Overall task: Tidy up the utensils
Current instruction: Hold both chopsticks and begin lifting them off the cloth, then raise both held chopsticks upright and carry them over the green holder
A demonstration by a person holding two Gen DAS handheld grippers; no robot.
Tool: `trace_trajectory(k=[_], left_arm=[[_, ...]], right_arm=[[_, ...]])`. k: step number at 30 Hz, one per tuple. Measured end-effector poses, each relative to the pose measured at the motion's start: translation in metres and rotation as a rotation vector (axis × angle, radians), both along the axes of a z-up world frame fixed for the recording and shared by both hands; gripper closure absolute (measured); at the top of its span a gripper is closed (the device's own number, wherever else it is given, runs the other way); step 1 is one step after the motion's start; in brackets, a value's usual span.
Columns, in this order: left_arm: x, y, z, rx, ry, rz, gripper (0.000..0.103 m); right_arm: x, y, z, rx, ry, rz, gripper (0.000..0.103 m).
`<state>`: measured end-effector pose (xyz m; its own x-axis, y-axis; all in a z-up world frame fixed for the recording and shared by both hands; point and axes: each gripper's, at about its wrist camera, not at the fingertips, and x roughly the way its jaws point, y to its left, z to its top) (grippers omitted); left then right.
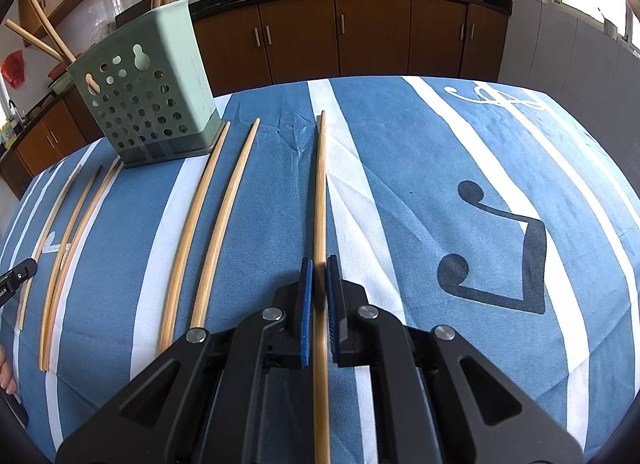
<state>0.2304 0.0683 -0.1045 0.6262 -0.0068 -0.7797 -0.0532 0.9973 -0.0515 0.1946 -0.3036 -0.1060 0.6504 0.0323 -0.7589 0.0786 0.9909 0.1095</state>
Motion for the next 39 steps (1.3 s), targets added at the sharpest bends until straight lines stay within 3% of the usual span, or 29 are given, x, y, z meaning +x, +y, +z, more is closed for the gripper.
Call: trace_trajectory(k=[19, 22, 32, 39], left_arm=[[-0.034, -0.004, 0.0, 0.026, 0.007, -0.011, 0.095], [-0.036, -0.001, 0.005, 0.021, 0.017, -0.014, 0.095], [-0.052, 0.004, 0.073, 0.017, -0.162, -0.016, 0.095], [-0.06, 0.006, 0.117, -0.018, -0.287, -0.002, 0.095]], right_arm=[[-0.035, 0.001, 0.0, 0.032, -0.002, -0.002, 0.096], [-0.042, 0.0, 0.011, 0.024, -0.044, -0.009, 0.096], [-0.057, -0.017, 0.081, 0.04, -0.262, -0.044, 0.096], [-0.061, -0.02, 0.104, 0.05, -0.345, -0.055, 0.096]])
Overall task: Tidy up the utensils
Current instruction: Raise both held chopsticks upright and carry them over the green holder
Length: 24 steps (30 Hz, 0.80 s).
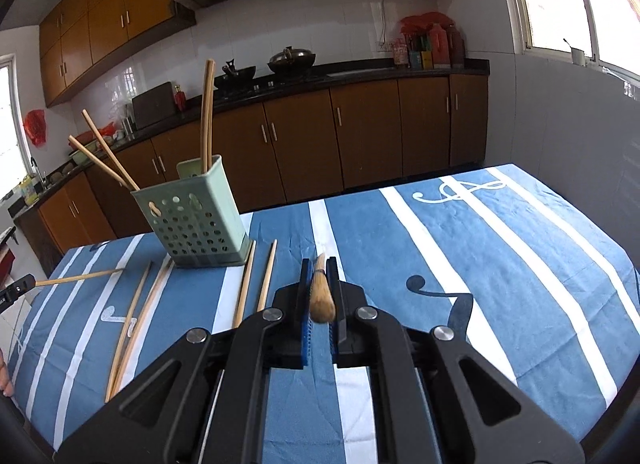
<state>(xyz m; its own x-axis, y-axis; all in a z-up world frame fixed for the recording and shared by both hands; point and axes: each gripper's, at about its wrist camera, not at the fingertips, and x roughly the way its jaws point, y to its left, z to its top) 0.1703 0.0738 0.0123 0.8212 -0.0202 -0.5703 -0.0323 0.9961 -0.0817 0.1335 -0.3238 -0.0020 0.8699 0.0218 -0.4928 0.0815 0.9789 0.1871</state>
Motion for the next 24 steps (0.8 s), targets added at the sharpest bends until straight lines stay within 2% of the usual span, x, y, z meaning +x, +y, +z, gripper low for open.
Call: trace_trajectory(k=[5, 15, 24], left_arm=[[-0.001, 0.001, 0.026, -0.014, -0.081, 0.006, 0.095], [0.005, -0.001, 0.047, 0.005, -0.122, -0.006, 0.095], [0.001, -0.021, 0.097, -0.027, -0.197, -0.113, 0.095]], right_arm=[[0.0, -0.001, 0.012, -0.001, -0.035, -0.001, 0.096], [0.007, 0.005, 0.024, -0.009, -0.062, 0.001, 0.096], [0.007, 0.01, 0.083, 0.042, -0.17, 0.074, 0.096]])
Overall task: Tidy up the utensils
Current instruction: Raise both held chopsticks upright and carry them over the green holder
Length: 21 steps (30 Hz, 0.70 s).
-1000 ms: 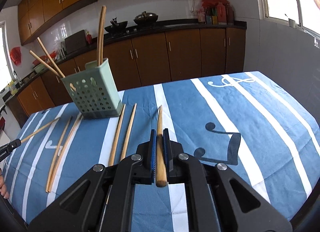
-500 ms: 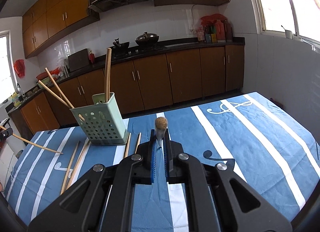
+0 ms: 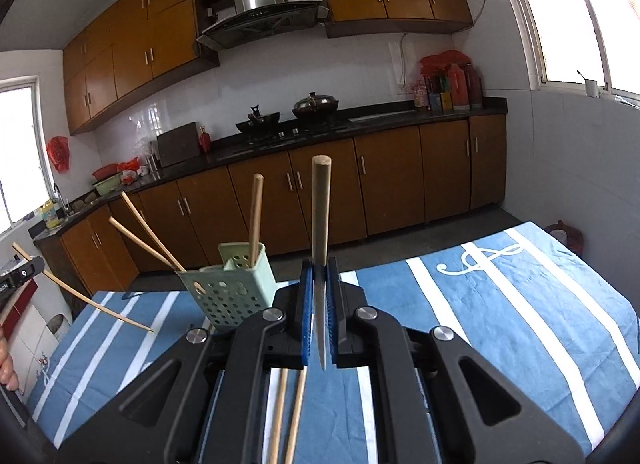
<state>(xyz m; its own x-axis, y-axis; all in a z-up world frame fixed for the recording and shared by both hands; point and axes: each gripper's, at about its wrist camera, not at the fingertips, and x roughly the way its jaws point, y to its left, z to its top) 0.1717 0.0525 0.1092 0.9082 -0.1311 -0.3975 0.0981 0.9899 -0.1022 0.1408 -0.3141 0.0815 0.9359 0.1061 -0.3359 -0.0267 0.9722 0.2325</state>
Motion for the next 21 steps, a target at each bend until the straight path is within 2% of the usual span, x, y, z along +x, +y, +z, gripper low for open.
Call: trace_trajectory(k=[5, 9, 16, 21], left_arm=[[-0.006, -0.02, 0.03, 0.003, -0.038, -0.084, 0.095], [-0.008, -0.032, 0.048, -0.009, -0.077, -0.12, 0.095], [0.007, -0.054, 0.074, -0.064, -0.135, -0.138, 0.095], [0.027, -0.067, 0.09, -0.092, -0.193, -0.104, 0.095]], right_arm=[[-0.005, 0.006, 0.037, 0.042, -0.089, 0.06, 0.096], [-0.003, 0.014, 0.053, 0.048, -0.138, 0.086, 0.096], [0.012, 0.03, 0.061, 0.039, -0.171, 0.109, 0.096], [0.027, 0.039, 0.062, 0.025, -0.184, 0.116, 0.096]])
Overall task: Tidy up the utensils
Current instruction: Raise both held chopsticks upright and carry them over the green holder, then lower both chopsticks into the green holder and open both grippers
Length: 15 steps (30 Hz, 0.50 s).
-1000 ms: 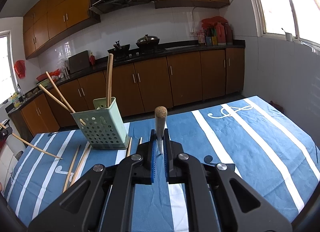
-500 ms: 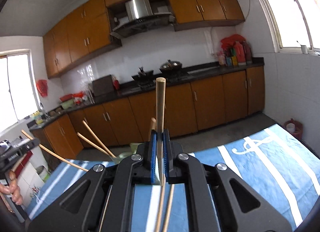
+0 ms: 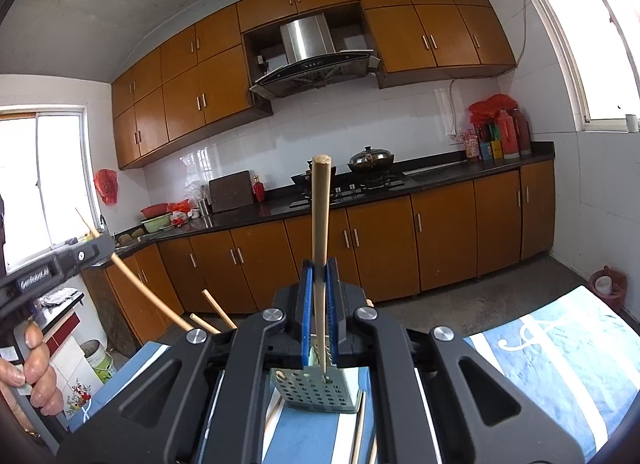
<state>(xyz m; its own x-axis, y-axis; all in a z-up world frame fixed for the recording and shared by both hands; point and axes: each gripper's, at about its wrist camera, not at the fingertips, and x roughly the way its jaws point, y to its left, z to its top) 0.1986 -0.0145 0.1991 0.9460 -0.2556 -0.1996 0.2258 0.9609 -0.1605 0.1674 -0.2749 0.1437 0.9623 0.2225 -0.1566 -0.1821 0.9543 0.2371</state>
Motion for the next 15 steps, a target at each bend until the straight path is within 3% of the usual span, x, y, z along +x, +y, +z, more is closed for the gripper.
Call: trace_trajectory(k=[6, 15], left_arm=[[0.036, -0.013, 0.0, -0.029, -0.017, 0.038, 0.095], [0.077, -0.021, -0.044, 0.009, 0.017, 0.049, 0.095]], right_arm=[[0.024, 0.009, -0.004, -0.003, -0.005, -0.006, 0.096], [0.062, 0.018, -0.036, 0.007, 0.078, 0.007, 0.096]])
